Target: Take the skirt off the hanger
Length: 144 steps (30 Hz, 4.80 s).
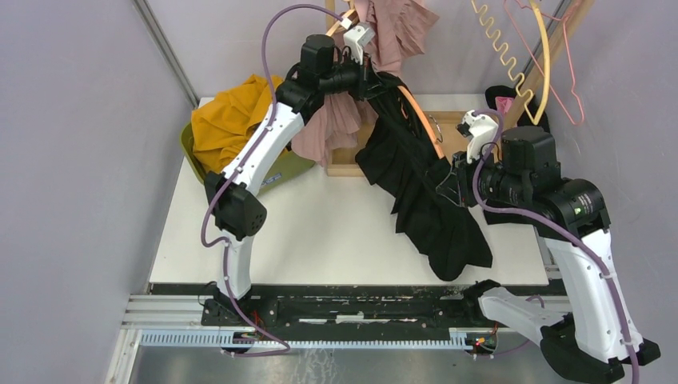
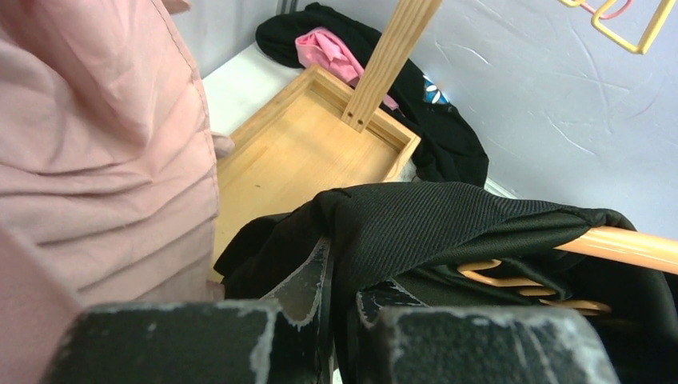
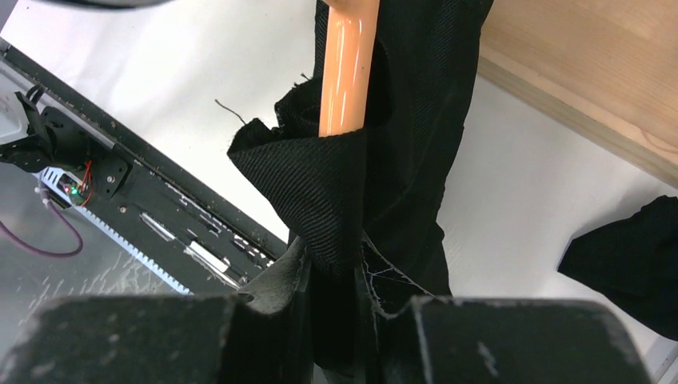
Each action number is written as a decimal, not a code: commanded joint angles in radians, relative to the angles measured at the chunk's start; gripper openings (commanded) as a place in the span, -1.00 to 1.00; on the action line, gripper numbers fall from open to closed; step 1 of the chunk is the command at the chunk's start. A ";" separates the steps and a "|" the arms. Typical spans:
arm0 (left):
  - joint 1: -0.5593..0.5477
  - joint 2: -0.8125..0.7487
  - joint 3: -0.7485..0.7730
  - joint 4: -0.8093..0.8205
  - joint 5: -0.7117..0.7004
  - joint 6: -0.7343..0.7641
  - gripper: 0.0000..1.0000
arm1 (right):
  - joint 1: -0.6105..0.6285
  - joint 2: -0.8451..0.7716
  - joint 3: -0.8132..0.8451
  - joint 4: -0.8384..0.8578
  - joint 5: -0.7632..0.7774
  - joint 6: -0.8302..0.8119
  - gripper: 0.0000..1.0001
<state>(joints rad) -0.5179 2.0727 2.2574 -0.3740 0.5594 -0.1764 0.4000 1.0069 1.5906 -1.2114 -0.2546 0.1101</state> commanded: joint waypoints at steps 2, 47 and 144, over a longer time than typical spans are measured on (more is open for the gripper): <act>0.067 0.001 -0.012 0.088 -0.138 0.048 -0.83 | 0.032 -0.069 0.100 -0.256 -0.083 0.001 -0.99; -0.047 -0.140 -0.267 -0.036 -0.100 0.135 -0.54 | 0.041 -0.005 0.002 0.509 0.280 -0.011 -0.99; -0.160 -0.240 -0.305 0.116 0.058 0.577 -0.94 | 0.041 0.051 0.029 0.403 0.078 0.014 -0.99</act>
<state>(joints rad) -0.6716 1.8572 1.9091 -0.3328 0.7151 0.6350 0.4149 1.0695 1.5932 -0.9073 -0.0998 0.1017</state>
